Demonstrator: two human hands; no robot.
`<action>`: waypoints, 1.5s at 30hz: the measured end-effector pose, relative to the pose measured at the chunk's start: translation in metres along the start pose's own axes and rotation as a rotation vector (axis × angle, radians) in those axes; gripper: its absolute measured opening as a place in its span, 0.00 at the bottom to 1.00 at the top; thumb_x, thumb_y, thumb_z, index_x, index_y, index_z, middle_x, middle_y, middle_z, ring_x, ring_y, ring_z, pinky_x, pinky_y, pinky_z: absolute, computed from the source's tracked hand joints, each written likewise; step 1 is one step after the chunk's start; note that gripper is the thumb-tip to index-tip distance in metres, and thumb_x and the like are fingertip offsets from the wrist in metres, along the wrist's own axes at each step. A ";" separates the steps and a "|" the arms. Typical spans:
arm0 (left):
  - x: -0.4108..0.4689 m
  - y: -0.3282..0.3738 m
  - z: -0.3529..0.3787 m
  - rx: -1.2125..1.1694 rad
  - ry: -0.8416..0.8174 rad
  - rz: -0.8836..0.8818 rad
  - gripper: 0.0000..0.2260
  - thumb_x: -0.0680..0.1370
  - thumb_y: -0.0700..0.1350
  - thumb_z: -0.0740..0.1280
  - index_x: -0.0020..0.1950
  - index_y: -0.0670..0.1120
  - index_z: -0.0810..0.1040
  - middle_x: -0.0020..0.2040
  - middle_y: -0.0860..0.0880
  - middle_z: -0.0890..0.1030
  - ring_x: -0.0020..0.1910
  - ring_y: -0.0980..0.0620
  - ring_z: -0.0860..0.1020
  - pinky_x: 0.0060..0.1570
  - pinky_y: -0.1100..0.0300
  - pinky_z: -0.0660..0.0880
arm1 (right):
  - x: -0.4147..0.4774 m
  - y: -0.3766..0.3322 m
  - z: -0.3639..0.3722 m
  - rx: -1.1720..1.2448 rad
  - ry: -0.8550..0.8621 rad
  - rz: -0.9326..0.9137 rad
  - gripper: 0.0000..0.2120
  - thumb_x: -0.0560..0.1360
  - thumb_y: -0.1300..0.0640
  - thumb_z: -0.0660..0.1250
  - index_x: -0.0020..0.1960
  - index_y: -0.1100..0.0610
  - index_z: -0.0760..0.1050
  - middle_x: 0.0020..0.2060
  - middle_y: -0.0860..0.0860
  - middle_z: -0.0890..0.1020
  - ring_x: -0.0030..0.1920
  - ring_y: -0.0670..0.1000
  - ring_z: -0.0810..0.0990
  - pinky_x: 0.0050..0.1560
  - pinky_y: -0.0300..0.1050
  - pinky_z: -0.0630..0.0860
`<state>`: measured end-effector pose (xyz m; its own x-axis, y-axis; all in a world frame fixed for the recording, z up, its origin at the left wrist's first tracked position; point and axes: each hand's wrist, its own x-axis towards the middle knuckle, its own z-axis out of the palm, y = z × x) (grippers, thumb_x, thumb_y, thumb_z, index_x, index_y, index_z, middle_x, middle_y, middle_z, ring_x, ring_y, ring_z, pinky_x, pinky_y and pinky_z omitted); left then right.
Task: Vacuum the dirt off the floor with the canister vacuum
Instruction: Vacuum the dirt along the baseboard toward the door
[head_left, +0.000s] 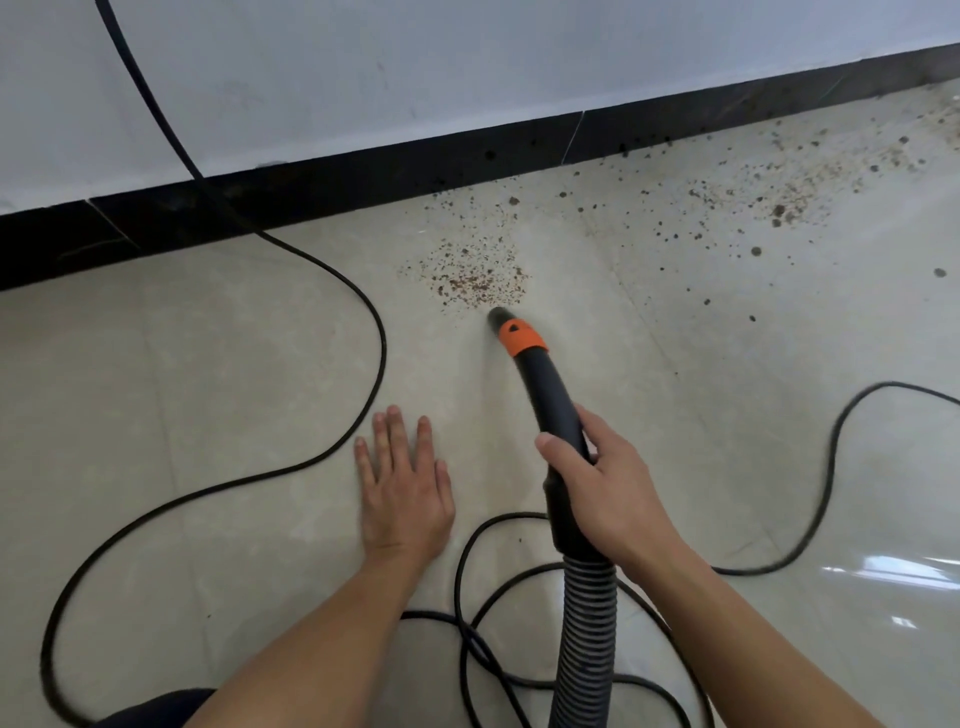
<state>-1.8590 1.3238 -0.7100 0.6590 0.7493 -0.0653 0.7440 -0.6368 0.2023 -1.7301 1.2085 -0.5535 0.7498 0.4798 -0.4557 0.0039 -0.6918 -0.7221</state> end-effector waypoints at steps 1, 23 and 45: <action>0.000 0.000 0.000 -0.001 0.002 0.000 0.27 0.79 0.52 0.50 0.76 0.42 0.62 0.77 0.37 0.58 0.77 0.39 0.53 0.73 0.39 0.51 | 0.004 0.000 -0.001 -0.017 0.036 0.002 0.19 0.77 0.46 0.67 0.68 0.41 0.73 0.41 0.45 0.83 0.42 0.49 0.82 0.51 0.54 0.80; 0.000 -0.001 0.002 -0.005 -0.018 -0.002 0.27 0.79 0.52 0.49 0.76 0.42 0.62 0.77 0.37 0.57 0.77 0.40 0.54 0.73 0.38 0.52 | 0.056 -0.009 -0.019 0.108 0.010 0.036 0.18 0.77 0.46 0.67 0.66 0.42 0.74 0.40 0.54 0.84 0.40 0.58 0.85 0.47 0.63 0.82; -0.001 -0.001 -0.001 0.004 -0.023 -0.013 0.26 0.79 0.52 0.51 0.76 0.43 0.62 0.77 0.38 0.58 0.77 0.41 0.55 0.73 0.40 0.53 | 0.032 -0.005 0.000 0.076 -0.183 -0.058 0.20 0.71 0.39 0.66 0.63 0.35 0.73 0.35 0.52 0.83 0.37 0.58 0.83 0.43 0.62 0.81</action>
<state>-1.8605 1.3244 -0.7096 0.6519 0.7529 -0.0904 0.7528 -0.6280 0.1973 -1.7065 1.2277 -0.5642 0.6166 0.6129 -0.4941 -0.0112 -0.6207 -0.7840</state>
